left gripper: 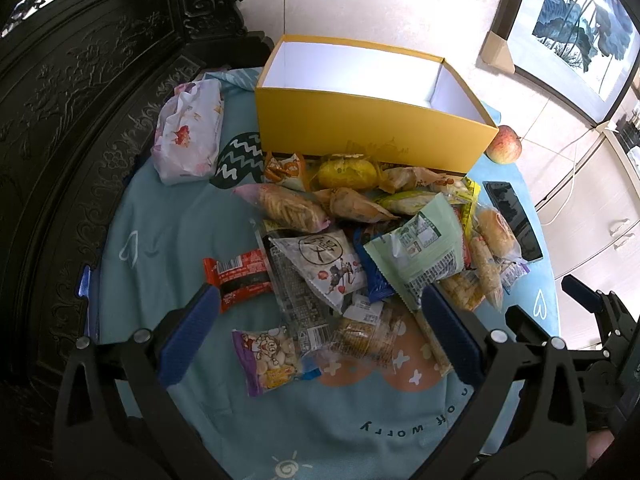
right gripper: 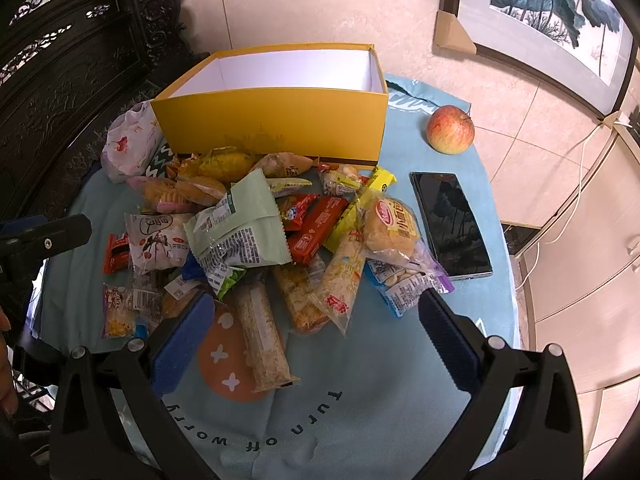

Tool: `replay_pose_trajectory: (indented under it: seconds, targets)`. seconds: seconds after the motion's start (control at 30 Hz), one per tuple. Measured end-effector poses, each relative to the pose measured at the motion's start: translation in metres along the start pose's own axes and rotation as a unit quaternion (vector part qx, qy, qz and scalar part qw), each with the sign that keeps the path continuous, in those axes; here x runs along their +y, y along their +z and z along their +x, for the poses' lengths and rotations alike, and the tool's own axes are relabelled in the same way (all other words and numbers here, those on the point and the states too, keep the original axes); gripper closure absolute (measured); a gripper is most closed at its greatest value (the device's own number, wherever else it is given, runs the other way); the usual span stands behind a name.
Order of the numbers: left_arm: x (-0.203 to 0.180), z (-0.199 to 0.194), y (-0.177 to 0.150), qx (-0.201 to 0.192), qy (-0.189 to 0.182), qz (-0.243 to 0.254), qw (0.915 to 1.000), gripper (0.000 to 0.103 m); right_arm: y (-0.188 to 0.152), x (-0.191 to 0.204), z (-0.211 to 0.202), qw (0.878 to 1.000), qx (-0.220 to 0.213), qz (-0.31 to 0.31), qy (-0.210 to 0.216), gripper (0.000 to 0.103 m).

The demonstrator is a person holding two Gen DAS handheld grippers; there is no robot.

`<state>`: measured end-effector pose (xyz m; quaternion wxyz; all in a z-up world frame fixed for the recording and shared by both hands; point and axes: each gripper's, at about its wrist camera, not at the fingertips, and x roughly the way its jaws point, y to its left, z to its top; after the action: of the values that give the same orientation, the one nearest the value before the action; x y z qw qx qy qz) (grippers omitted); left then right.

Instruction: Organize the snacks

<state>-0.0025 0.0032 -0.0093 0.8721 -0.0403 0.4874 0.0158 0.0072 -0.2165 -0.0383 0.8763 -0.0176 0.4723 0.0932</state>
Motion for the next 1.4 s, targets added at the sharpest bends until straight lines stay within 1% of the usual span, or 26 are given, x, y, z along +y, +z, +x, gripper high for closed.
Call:
replay_pose_trajectory:
  seconds: [1.4]
  targets:
    - [0.0002, 0.0038, -0.0002, 0.009, -0.001, -0.001, 1.0, 0.002, -0.0027, -0.0001, 0.0074, 1.0, 0.012, 0.003, 0.002, 0.001]
